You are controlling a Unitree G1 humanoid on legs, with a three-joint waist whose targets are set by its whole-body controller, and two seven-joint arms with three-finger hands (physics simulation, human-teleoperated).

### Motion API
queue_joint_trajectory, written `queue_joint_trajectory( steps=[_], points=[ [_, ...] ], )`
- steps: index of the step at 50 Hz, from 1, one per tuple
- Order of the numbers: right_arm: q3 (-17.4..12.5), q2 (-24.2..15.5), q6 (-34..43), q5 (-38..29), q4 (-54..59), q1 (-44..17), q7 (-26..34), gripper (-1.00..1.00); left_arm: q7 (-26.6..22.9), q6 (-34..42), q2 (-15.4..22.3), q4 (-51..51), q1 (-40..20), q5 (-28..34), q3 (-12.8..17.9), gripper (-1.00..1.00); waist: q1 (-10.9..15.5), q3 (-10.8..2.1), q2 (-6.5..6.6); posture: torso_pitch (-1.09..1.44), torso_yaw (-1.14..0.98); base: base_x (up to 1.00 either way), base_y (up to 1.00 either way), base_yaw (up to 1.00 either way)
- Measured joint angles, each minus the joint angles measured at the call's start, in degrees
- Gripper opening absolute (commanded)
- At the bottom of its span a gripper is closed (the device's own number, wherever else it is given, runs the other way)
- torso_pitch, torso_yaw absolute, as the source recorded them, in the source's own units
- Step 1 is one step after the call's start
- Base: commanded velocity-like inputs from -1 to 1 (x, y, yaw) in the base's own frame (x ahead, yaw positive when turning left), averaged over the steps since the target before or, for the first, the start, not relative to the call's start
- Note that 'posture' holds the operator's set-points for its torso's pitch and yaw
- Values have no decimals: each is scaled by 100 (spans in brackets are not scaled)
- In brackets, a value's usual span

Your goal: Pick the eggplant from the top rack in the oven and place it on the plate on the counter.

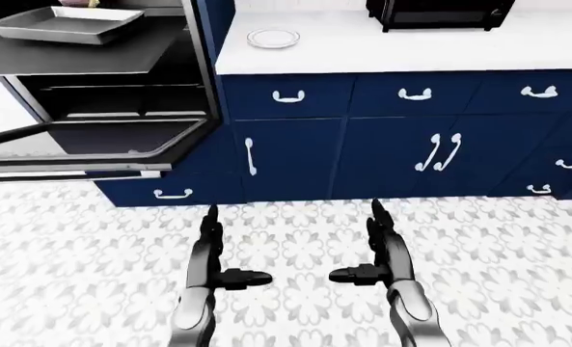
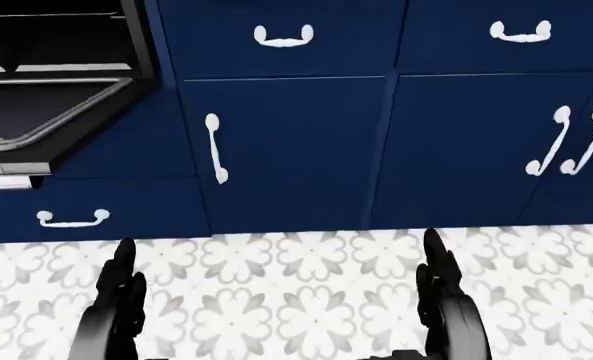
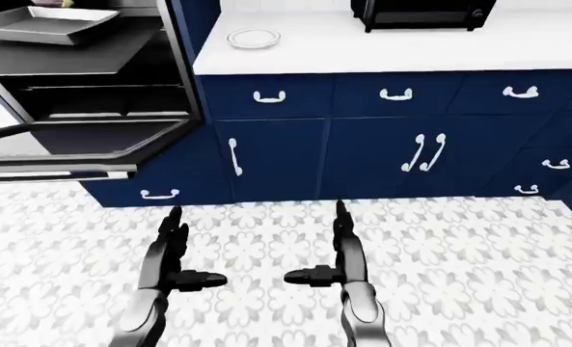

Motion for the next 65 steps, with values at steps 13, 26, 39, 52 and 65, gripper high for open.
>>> queue_joint_trajectory(
  steps=[13,26,39,52,65],
  points=[
    [-69,-72,545,-16,-961,-86,44,100,-81,899,66,-1226,-188,-55,33,100,44,-304,-27,0,0,0,0,0],
    [-417,-426,2501,65,-2819,-1152,197,100,-31,4163,402,-3802,-1728,-332,472,100,63,-241,-44,0,0,17,0,0],
    [-748,-867,3891,302,-3404,-2251,324,100,511,6292,1265,-4155,-3401,-1695,1251,100,-73,-228,132,0,0,55,0,0],
    [-858,-1114,4539,739,-3714,-2884,327,100,903,6420,1409,-4153,-3436,-2056,1229,100,222,-241,104,0,0,62,0,0],
    [-1020,-1423,4940,1002,-3874,-3282,132,100,1051,6532,1453,-4185,-3627,-2327,1236,100,-13,-194,-97,0,0,38,-6,8]
  ],
)
